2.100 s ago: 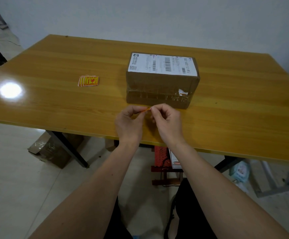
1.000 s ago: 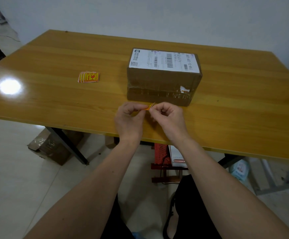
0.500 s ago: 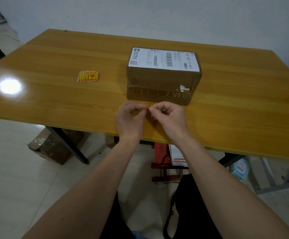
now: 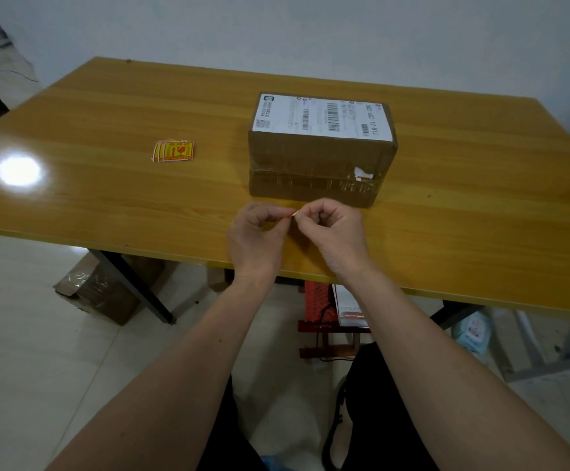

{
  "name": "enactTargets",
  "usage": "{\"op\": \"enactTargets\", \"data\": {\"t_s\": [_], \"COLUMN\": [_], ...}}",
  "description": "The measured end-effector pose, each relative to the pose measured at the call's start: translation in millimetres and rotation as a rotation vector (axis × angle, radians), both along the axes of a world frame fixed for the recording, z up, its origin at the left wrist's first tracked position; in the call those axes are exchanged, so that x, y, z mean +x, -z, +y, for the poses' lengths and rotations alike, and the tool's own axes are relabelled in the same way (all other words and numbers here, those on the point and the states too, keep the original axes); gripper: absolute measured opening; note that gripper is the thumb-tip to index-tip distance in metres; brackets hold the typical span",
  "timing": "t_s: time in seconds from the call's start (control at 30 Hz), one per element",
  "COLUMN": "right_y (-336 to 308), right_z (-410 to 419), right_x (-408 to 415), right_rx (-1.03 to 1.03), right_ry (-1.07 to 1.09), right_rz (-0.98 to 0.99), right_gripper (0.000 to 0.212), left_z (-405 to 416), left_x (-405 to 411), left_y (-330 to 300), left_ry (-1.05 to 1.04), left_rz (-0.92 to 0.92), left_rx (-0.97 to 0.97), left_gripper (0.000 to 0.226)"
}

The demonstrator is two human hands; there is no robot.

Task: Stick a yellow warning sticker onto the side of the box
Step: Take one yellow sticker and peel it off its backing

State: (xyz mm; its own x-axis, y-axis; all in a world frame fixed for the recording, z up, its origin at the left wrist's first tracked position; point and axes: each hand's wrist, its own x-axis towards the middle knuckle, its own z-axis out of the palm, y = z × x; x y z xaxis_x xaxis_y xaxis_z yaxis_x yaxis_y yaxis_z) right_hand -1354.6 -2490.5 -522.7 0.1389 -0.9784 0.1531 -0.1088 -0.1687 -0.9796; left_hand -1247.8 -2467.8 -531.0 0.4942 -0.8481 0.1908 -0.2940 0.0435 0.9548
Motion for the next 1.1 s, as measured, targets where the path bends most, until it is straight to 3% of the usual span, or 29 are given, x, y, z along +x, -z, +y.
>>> {"op": "enactTargets", "data": {"t_s": [0.2,0.6,0.93,1.1], "right_y": [1.2,0.3,-0.4,0.4], "right_z": [-0.8,0.2,0.8,-0.2], "right_x": [1.5,0.2,1.0,0.9], "right_rx": [-0.039,0.021,0.022,0.012], "right_ry": [0.025,0.030,0.041,0.036], "right_rz": [-0.015,-0.047,-0.056,-0.035], "right_gripper": [0.024,0.016,0.015,0.015], "left_z": [0.5,-0.5,-0.8,0.1], "left_x": [0.9,0.6,0.2,-0.8], "left_y": [0.6,0.2,0.6,-0.4], "left_ry": [0.043,-0.024,-0.017,-0.003], "left_rz": [0.023,0.067,0.042,0.029], "left_rx": [0.012,0.003,0.003,0.008], "left_gripper": [0.018,0.033,0.031,0.020]}}
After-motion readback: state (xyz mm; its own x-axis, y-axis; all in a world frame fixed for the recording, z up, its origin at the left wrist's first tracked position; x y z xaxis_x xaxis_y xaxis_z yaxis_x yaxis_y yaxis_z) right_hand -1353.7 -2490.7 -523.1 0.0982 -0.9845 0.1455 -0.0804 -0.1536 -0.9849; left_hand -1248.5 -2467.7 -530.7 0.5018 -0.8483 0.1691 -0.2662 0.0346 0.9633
